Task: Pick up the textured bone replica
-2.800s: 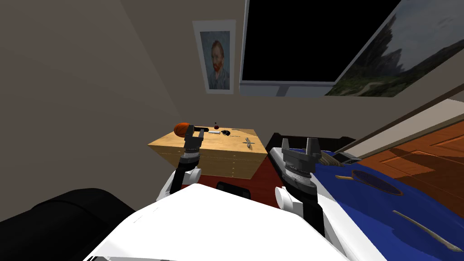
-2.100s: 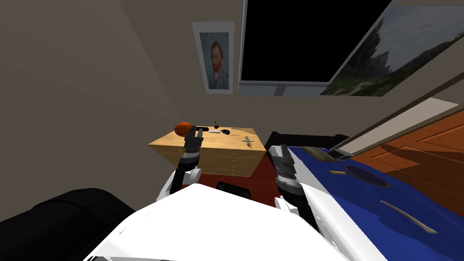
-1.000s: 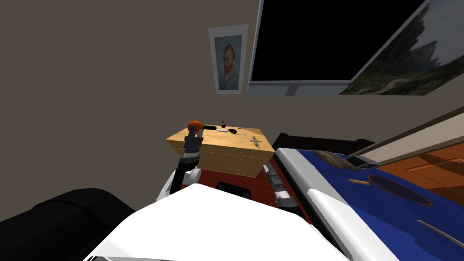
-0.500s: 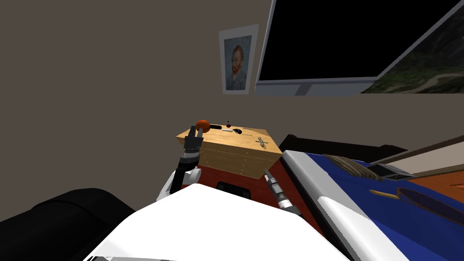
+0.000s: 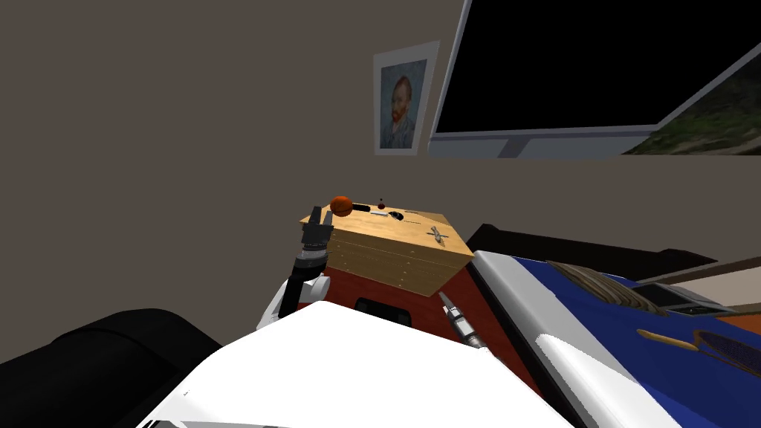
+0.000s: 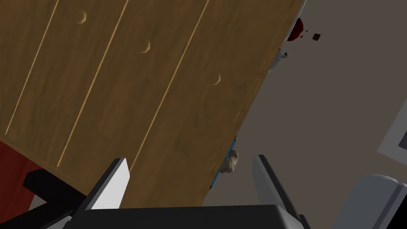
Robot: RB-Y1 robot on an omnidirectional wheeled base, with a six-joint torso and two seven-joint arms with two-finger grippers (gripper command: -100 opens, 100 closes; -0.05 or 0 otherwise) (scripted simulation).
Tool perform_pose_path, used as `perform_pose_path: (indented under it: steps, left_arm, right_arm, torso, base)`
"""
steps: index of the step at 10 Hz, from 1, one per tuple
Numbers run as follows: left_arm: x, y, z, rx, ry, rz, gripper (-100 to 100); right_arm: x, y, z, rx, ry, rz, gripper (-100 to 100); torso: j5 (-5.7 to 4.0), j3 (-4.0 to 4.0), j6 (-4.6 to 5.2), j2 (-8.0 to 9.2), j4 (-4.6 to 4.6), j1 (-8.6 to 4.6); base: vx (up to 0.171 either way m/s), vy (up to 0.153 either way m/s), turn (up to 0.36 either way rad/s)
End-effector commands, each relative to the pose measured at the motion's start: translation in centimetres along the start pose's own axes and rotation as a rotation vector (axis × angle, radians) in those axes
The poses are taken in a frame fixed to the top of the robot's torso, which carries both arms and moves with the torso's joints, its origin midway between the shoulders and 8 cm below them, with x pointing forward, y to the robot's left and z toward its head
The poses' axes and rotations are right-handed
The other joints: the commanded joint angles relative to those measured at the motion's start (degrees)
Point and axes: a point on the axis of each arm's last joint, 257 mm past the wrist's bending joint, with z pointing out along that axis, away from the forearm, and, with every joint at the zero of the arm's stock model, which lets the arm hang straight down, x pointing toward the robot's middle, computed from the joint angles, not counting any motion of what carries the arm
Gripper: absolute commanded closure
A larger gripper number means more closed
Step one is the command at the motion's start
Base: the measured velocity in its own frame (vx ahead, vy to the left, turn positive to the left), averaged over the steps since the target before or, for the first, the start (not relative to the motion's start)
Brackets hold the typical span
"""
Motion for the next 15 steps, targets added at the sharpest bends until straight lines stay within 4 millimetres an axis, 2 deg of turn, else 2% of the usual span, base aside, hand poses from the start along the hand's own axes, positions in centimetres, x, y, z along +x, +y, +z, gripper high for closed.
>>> perform_pose_path:
  steps: [1,2,3,4,5,6,7,8,10,11,12,13,14,15]
  left_arm:
    - [0.0,0.0,0.0,0.0,0.0,0.0,0]
    - [0.0,0.0,0.0,0.0,0.0,0.0,0]
    - [0.0,0.0,0.0,0.0,0.0,0.0,0]
    - [0.0,0.0,0.0,0.0,0.0,0.0,0]
    - [0.0,0.0,0.0,0.0,0.0,0.0,0]
    - [0.0,0.0,0.0,0.0,0.0,0.0,0]
    - [0.0,0.0,0.0,0.0,0.0,0.0,0]
    - [0.0,0.0,0.0,0.0,0.0,0.0,0]
    - [0.0,0.0,0.0,0.0,0.0,0.0,0]
    - [0.0,0.0,0.0,0.0,0.0,0.0,0]
    - [0.0,0.0,0.0,0.0,0.0,0.0,0]
    - [0.0,0.0,0.0,0.0,0.0,0.0,0]
    - [0.0,0.0,0.0,0.0,0.0,0.0,0]
    - [0.0,0.0,0.0,0.0,0.0,0.0,0]
  right_arm:
    - [-0.1,-2.4,-0.7,0.053,0.02,-0.02,-100]
    - [-0.3,-5.5,-2.2,0.134,0.042,-0.029,-100]
    - [-0.7,-6.0,-2.5,0.146,0.05,-0.046,-100]
    - [-1.2,-9.2,-4.3,0.232,0.068,-0.058,-100]
    - [-1.7,-9.3,-4.5,0.238,0.077,-0.075,-100]
    - [-2.3,-12.1,-6.4,0.315,0.089,-0.08,-100]
    - [-3.0,-12.4,-6.8,0.327,0.099,-0.105,-100]
    - [-3.8,-15.1,-8.8,0.405,0.106,-0.109,-100]
    - [-4.9,-15.2,-9.2,0.417,0.12,-0.145,-100]
    - [-6.0,-17.5,-11.4,0.493,0.126,-0.152,-100]
    - [-7.0,-17.5,-11.8,0.503,0.137,-0.182,-100]
    - [-8.1,-19.6,-14.0,0.575,0.138,-0.185,-100]
    - [-9.0,-19.5,-14.3,0.583,0.147,-0.211,-100]
    - [-10.5,-21.2,-16.6,0.655,0.148,-0.222,-100]
  torso:
    - [0.0,0.0,0.0,0.0,0.0,0.0]
    - [0.0,0.0,0.03,0.0,0.0,0.0]
    - [0.02,0.02,0.0,0.04,0.01,0.1]
    - [0.02,0.02,0.04,0.03,0.01,0.07]
    - [0.02,0.03,0.0,0.06,0.01,0.1]
    - [0.02,0.02,0.04,0.03,0.01,0.1]
    - [0.03,-0.02,0.0,-0.05,0.0,0.15]
    - [0.04,-0.02,0.03,-0.04,0.0,0.12]
    - [0.04,0.03,0.04,0.04,0.02,0.17]
    - [0.01,0.01,0.05,0.01,0.01,0.0]
    - [0.02,-0.02,-0.01,-0.03,0.0,0.06]
    - [0.02,-0.03,0.05,-0.05,0.0,0.05]
    - [0.04,-0.03,0.0,-0.05,0.0,0.2]
    - [0.05,0.0,0.04,-0.01,0.01,0.15]
  base:
    - [-0.012,0.059,0.096]
    - [-0.029,0.09,0.215]
    - [-0.02,0.074,0.08]
    - [-0.029,0.084,0.188]
    - [-0.017,0.081,0.096]
    - [0.01,0.102,0.21]
    - [-0.001,0.088,0.111]
    - [-0.022,0.112,0.223]
    - [-0.012,0.07,0.038]
    - [0.002,0.078,0.237]
    - [0.01,0.071,0.125]
    - [0.004,0.119,0.244]
    - [-0.009,0.094,0.103]
    - [-0.007,0.108,0.23]
